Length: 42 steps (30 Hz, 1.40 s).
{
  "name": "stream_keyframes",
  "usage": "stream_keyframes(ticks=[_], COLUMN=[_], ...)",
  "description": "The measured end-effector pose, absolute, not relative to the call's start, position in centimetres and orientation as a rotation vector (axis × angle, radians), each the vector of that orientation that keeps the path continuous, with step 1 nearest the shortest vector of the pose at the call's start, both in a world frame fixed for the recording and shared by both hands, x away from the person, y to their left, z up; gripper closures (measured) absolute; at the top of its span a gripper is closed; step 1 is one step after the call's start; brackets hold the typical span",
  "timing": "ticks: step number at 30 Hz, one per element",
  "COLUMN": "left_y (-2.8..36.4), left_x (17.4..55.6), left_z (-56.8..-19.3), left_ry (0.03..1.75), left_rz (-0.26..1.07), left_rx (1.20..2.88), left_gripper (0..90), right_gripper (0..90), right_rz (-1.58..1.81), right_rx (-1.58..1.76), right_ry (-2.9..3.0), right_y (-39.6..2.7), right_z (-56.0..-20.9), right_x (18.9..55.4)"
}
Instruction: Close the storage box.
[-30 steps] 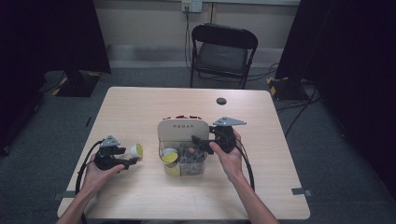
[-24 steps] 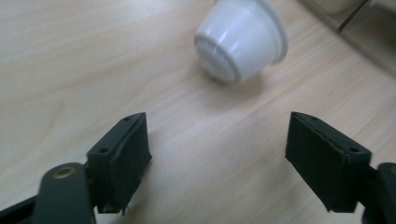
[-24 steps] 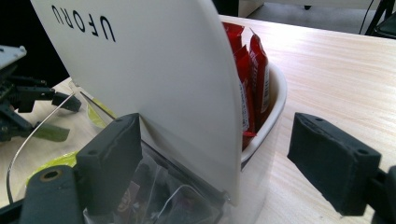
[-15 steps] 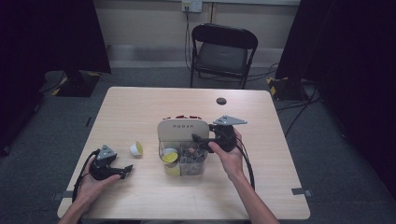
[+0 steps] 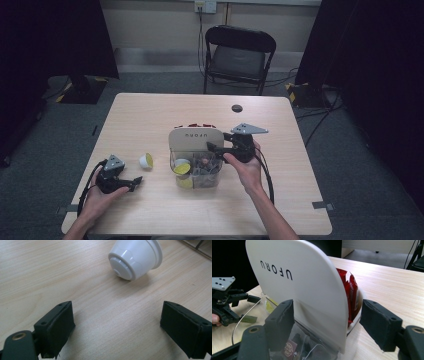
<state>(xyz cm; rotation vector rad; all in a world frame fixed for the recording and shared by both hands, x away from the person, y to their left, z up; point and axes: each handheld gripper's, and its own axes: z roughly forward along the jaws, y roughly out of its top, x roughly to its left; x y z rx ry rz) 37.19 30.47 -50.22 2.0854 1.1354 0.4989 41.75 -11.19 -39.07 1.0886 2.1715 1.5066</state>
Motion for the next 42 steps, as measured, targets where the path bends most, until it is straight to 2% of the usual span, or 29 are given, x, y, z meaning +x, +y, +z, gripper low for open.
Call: stream_keyframes(ticks=[4, 17, 26, 42], left_y=[30.5, 30.5, 30.5, 30.5], left_x=[37.2, 37.2, 37.2, 37.2], left_z=[-50.2, -50.2, -50.2, -50.2], left_ry=[1.135, 1.135, 1.136, 1.136], left_rz=[0.499, 0.499, 0.501, 0.501], left_rx=[2.086, 2.086, 2.085, 2.086], left_gripper=[11.1, 11.1, 11.2, 11.2], right_gripper=[34.2, 36.0, 40.1, 42.0], right_rz=[1.530, 1.558, 1.582, 1.622], right_rx=[1.071, 1.023, 1.008, 1.027], right_ry=[2.176, 2.195, 2.185, 2.212], right_y=[-11.4, -10.6, -11.1, -11.8], right_z=[-38.8, -38.2, -37.8, -37.9], right_x=[41.7, 41.1, 40.5, 39.4])
